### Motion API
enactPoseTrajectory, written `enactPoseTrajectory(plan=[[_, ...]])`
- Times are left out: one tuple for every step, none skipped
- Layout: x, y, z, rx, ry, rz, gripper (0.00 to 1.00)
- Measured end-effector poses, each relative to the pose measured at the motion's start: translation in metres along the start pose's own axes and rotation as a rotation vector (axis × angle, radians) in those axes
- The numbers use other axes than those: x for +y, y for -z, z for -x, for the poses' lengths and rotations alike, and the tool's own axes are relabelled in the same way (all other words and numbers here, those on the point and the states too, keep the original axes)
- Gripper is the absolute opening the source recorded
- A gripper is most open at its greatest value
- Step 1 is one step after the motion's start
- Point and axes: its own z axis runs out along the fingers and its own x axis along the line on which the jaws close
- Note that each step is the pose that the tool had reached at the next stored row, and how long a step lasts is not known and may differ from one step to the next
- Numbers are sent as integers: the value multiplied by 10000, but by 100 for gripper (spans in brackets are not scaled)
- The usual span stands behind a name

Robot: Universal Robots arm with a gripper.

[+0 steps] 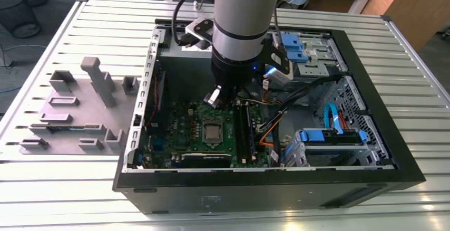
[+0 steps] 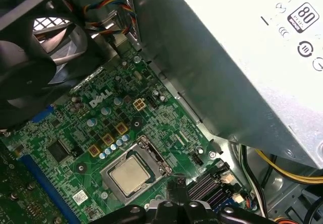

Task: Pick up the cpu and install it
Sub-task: 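Close the cpu cover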

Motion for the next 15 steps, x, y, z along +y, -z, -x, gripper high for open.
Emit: enactPoseTrajectory(plan=[[0,0,0,1,9,0,11],[0,0,0,2,18,0,11],[0,0,0,3,27,0,11],[0,-1,0,4,35,0,11],[0,-1,0,5,41,0,11],[0,-2,0,8,46,-1,11],[0,-3,2,9,50,-4,11],[1,-4,3,12,51,-7,11],[2,-3,3,16,50,-9,11],[3,-3,3,17,49,-10,11],[3,-2,3,18,49,-10,11],[3,-3,4,19,49,-11,11],[3,-3,4,21,49,-12,11],[3,-3,4,21,49,-12,11],[3,-3,4,21,49,-13,11]])
